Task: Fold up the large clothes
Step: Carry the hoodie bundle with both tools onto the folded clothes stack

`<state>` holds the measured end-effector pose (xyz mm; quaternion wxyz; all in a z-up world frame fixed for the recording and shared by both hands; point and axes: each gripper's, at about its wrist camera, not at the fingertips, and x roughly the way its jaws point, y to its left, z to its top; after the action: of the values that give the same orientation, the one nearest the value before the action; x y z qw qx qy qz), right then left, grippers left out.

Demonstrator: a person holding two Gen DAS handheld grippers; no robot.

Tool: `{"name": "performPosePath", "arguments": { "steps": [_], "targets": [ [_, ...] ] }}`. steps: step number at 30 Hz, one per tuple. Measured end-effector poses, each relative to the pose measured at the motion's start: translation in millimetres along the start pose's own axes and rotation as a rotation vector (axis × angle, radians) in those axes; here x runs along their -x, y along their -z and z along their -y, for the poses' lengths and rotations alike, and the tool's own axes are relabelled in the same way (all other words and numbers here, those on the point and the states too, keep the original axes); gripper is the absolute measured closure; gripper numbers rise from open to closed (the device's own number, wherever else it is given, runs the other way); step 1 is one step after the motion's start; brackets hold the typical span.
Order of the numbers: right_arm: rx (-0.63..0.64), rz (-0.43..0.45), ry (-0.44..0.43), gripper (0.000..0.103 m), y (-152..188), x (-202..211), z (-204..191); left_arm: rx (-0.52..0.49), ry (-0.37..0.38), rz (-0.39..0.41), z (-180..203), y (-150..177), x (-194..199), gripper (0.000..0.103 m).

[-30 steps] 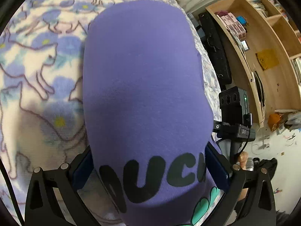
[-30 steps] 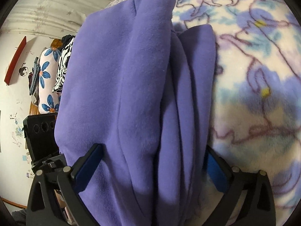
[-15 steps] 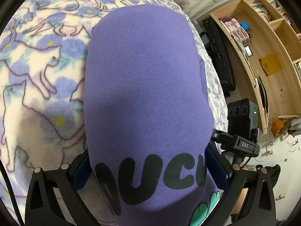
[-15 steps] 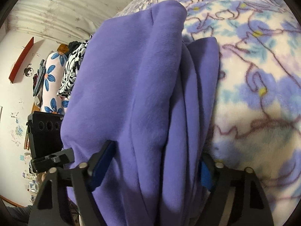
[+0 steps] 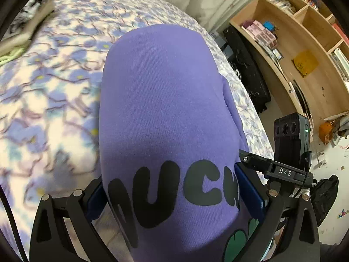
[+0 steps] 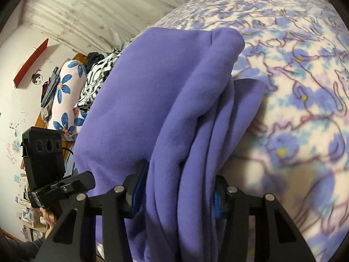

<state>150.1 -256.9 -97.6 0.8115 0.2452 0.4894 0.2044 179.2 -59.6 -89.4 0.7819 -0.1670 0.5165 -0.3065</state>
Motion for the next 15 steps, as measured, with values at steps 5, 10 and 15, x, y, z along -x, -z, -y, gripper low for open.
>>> {"name": "performPosePath", "arguments": {
  "steps": [5, 10, 15],
  "targets": [
    [0.061, 0.012, -0.038, 0.054, 6, 0, -54, 0.029, -0.004, 0.082, -10, 14, 62, 0.002],
    [0.139, 0.014, -0.089, 0.054, -1, -9, -122, 0.040, -0.032, 0.163, -37, 18, 142, 0.002],
    [0.191, 0.022, -0.159, 0.054, -26, -33, -194, 0.019, -0.090, 0.230, -66, -6, 220, 0.002]
  ]
}}
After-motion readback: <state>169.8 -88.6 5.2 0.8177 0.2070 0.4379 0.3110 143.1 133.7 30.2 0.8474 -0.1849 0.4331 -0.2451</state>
